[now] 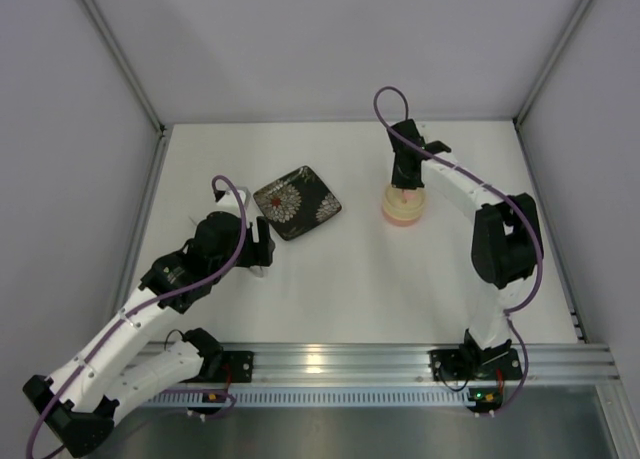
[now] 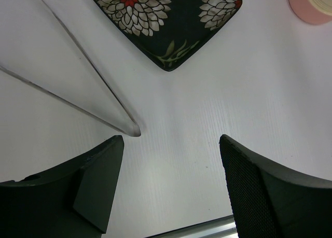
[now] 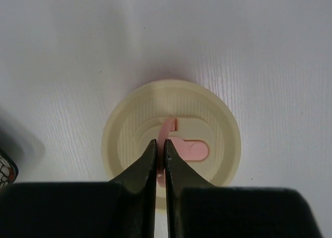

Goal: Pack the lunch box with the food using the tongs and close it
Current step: Close the box lid on the packing box.

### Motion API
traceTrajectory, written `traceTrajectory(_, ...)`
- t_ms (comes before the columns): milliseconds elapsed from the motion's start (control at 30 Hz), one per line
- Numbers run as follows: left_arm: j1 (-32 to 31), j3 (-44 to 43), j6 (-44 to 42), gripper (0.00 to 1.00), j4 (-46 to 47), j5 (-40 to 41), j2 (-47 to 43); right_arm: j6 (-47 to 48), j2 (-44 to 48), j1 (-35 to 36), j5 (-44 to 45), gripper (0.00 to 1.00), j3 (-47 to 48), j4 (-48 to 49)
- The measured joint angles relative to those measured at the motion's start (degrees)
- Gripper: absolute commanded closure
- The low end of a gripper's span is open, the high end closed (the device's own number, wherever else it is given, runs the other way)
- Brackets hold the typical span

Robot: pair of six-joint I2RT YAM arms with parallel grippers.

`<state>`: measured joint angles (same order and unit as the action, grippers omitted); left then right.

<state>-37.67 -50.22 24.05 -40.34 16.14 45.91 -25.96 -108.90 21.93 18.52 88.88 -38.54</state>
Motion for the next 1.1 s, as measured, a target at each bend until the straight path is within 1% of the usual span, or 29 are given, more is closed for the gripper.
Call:
traceTrajectory(267,0.0,0.0,0.0,0.2,0.0,0.0,0.0,-0.8,2.7,0.0,-0.6,1.0,-6.0,7.3)
traceTrajectory(433,0.0,0.0,0.0,0.2,0.0,0.0,0.0,-1.3,3.6,0.0,-1.0,0.86,-8.0,9.7)
traceTrajectory(467,0.0,0.0,0.0,0.2,0.0,0.0,0.0,-1.3,3.6,0.0,-1.7,0.8,-8.8,10.2)
traceTrajectory(567,0.0,0.0,0.0,0.2,0.0,0.0,0.0,-1.5,4.0,0.0,-1.8,0.73,-9.9,10.7)
traceTrajectory(767,0.0,0.0,0.0,0.2,0.0,0.0,0.0,-1.6,5.5,0.0,-1.9,0.66,-11.7,11.1)
traceTrajectory(1100,0.0,0.0,0.0,0.2,0.0,0.0,0.0,-1.5,6.2,0.0,-2.2,0.62,-12.0,10.4)
